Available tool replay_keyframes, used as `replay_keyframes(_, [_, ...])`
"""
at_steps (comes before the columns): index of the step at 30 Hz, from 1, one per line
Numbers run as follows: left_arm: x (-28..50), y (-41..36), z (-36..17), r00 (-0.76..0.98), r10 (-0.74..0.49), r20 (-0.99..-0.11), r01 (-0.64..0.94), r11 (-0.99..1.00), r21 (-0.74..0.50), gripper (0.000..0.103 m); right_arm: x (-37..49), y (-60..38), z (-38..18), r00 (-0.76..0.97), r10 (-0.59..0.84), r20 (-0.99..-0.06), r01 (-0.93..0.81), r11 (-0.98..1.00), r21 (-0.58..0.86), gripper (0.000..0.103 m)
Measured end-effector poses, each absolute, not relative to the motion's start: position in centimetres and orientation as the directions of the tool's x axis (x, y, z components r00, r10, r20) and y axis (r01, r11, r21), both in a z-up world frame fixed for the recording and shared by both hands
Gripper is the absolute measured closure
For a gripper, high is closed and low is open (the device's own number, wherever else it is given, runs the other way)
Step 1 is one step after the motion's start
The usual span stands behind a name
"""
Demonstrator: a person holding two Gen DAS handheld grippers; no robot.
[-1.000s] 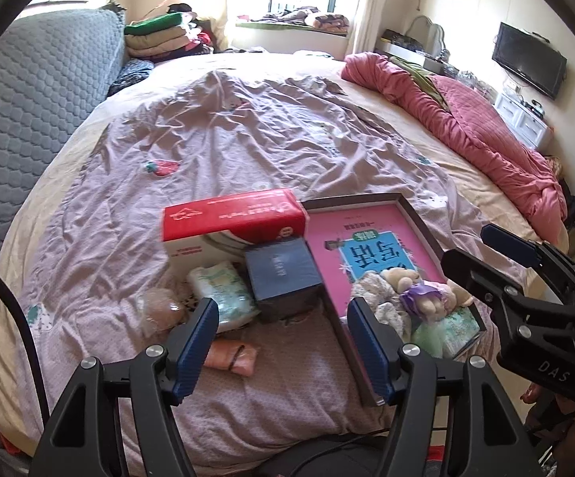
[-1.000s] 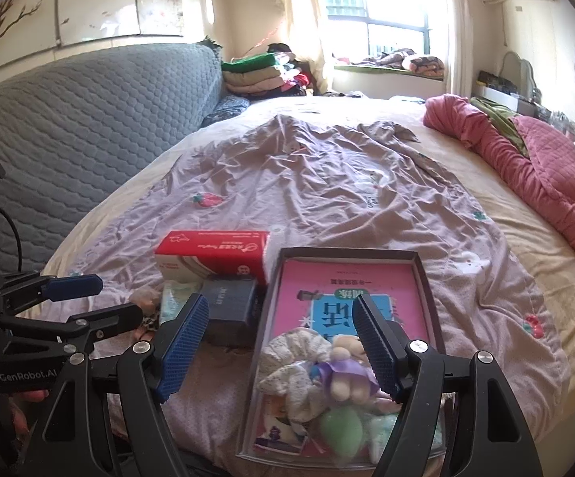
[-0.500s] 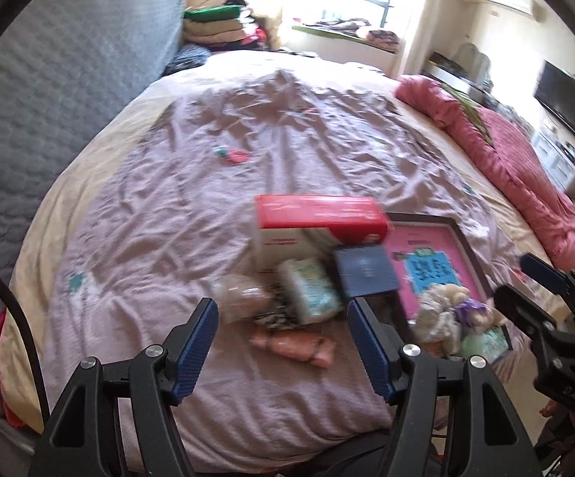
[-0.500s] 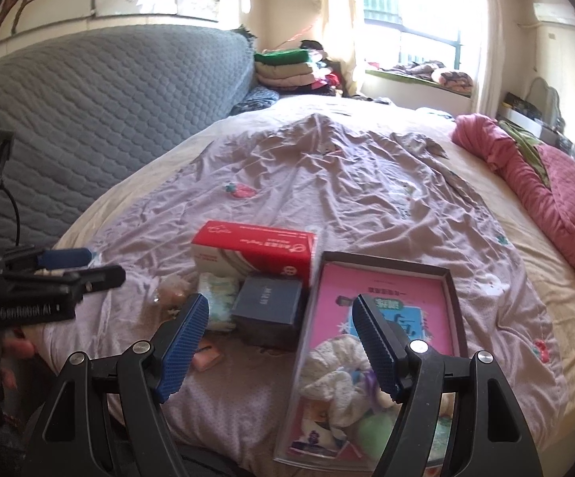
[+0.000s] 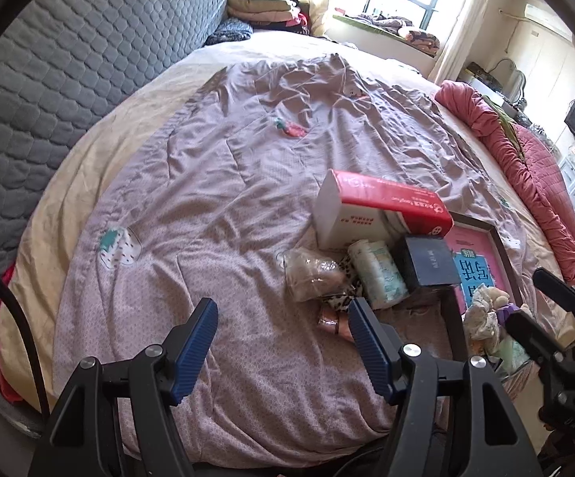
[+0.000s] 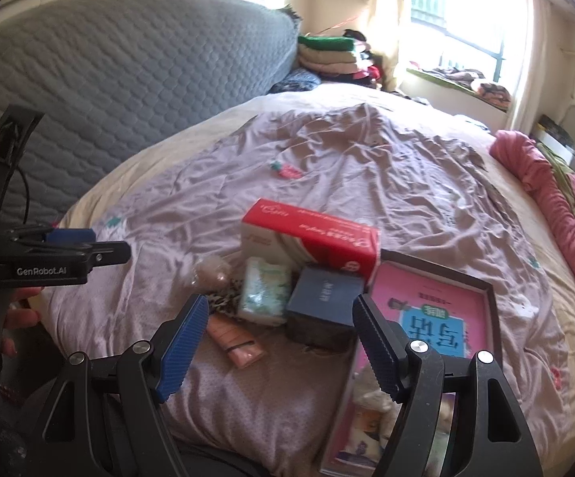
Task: Organize soft objects
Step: 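Move both open grippers from the tray toward the remaining pile beside it, then close the left gripper on the clear plastic bag while the right grasps the white-green tissue pack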
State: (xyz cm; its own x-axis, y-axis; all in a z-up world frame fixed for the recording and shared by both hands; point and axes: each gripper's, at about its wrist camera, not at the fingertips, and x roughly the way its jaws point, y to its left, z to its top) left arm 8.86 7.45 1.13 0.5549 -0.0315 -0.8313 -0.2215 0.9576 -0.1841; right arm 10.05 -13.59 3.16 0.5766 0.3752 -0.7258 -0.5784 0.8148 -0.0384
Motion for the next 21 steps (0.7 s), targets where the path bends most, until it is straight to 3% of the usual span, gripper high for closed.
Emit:
replay_keyframes(14, [12.5, 8.1, -4.5, 0.459, -0.123, -0.880, -0.239, 0.937, -0.255, 0.035, 13.4, -8.2, -2.4, 0.511, 0.320, -0.798, -0.650, 0.751, -0.115, 0.027])
replay_keyframes(21, [16.4, 9.4, -7.1, 0.406, -0.224, -0.886, -0.261, 0.901, -0.347, 0.035, 15.7, -6.3, -5.2, 0.506, 0.271, -0.819, -0.657, 0.737, -0.161, 0.027])
